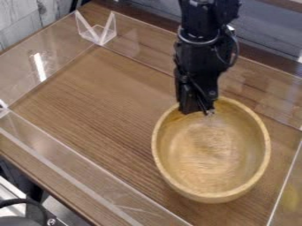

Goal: Remove the lemon from inside the brown bowl and put it on the table

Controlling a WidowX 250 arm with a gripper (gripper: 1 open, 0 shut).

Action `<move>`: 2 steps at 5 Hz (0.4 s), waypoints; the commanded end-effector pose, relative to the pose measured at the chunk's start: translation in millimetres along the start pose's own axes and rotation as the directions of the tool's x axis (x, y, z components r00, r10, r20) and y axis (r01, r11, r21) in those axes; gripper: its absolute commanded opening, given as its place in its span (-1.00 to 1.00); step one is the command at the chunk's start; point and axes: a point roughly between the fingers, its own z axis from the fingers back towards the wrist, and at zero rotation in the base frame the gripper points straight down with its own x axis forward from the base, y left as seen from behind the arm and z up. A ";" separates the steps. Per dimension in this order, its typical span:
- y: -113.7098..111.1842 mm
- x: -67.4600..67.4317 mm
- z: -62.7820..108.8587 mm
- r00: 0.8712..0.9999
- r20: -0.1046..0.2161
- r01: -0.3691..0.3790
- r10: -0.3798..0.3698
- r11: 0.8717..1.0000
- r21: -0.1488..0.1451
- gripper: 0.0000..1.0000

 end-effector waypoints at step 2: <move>12.9 7.2 13.7 0.999 0.042 -0.031 0.029 0.999 0.042 -1.00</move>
